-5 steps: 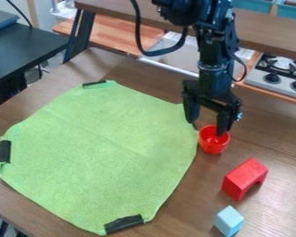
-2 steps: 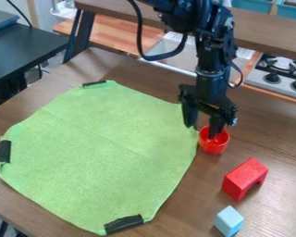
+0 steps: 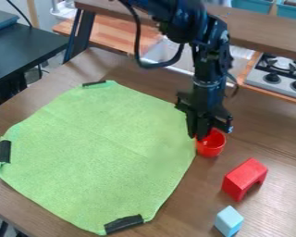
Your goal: Move the red object from the table to the top right of the cloth
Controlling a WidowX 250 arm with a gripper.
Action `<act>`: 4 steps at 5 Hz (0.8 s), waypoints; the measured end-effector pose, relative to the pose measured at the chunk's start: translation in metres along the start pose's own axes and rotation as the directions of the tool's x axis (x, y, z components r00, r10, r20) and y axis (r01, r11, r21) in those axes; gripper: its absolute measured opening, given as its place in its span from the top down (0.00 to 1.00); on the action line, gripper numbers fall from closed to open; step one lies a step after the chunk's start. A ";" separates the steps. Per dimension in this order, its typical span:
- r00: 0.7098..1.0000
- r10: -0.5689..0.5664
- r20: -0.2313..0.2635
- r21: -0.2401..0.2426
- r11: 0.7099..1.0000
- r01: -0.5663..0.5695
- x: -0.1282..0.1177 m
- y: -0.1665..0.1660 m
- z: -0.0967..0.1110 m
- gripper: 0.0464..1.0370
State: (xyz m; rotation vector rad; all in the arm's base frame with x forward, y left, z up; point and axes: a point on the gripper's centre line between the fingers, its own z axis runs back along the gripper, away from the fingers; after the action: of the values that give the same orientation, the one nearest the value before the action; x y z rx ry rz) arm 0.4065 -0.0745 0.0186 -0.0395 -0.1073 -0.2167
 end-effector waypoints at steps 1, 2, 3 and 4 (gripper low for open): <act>1.000 -0.003 0.011 0.000 1.000 0.003 -0.001 0.000 -0.003 0.97; 1.000 -0.006 0.016 -0.005 1.000 0.006 0.000 -0.001 -0.003 0.98; 1.000 0.003 0.015 -0.024 1.000 -0.002 -0.001 -0.001 -0.003 0.98; 1.000 0.025 0.016 -0.074 0.997 -0.024 -0.008 0.006 0.005 0.98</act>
State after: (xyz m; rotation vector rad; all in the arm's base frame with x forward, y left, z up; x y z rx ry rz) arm 0.3997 -0.0667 0.0225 -0.1160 -0.1152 -0.1955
